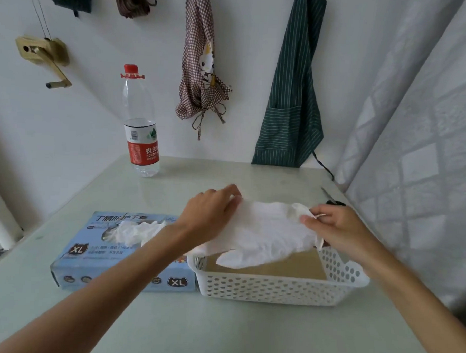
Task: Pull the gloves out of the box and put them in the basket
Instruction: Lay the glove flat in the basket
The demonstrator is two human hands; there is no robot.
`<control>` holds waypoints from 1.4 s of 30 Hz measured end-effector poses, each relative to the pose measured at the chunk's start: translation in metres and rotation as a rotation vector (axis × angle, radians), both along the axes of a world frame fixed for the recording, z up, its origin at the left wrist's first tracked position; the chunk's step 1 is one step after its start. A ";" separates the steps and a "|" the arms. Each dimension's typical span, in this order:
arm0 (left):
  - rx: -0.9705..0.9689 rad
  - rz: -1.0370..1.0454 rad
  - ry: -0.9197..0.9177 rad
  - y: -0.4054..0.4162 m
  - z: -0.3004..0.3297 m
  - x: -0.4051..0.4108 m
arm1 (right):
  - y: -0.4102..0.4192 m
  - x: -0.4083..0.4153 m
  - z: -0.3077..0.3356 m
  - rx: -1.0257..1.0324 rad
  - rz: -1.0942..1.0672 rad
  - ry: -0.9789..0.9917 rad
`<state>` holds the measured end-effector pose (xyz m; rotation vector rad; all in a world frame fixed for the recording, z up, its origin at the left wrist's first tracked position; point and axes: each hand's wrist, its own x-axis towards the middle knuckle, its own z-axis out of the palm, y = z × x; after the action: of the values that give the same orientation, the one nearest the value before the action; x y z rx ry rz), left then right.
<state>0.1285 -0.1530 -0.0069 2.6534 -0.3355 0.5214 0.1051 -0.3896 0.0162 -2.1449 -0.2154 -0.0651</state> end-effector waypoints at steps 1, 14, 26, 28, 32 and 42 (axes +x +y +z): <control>0.153 -0.030 0.062 -0.003 -0.009 0.008 | -0.007 0.007 -0.011 -0.118 -0.013 0.063; 0.870 -0.120 -0.167 -0.036 -0.025 0.029 | -0.005 0.037 -0.048 -1.087 -0.045 -0.052; 0.879 -0.087 0.482 -0.030 -0.023 0.008 | 0.005 0.050 -0.055 -0.962 0.427 0.343; 0.908 -0.109 0.423 -0.031 -0.025 0.007 | 0.004 0.052 -0.059 -0.965 0.432 0.357; 0.911 -0.105 0.531 -0.028 -0.028 0.008 | 0.001 0.054 -0.064 -0.992 0.443 0.388; 0.907 -0.079 0.295 -0.021 -0.024 0.012 | -0.003 0.056 -0.066 -0.988 0.464 0.402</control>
<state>0.1402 -0.1741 -0.0306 3.4865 -0.7118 -0.1064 0.1614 -0.3924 -0.0498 -2.9332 -0.5886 0.9021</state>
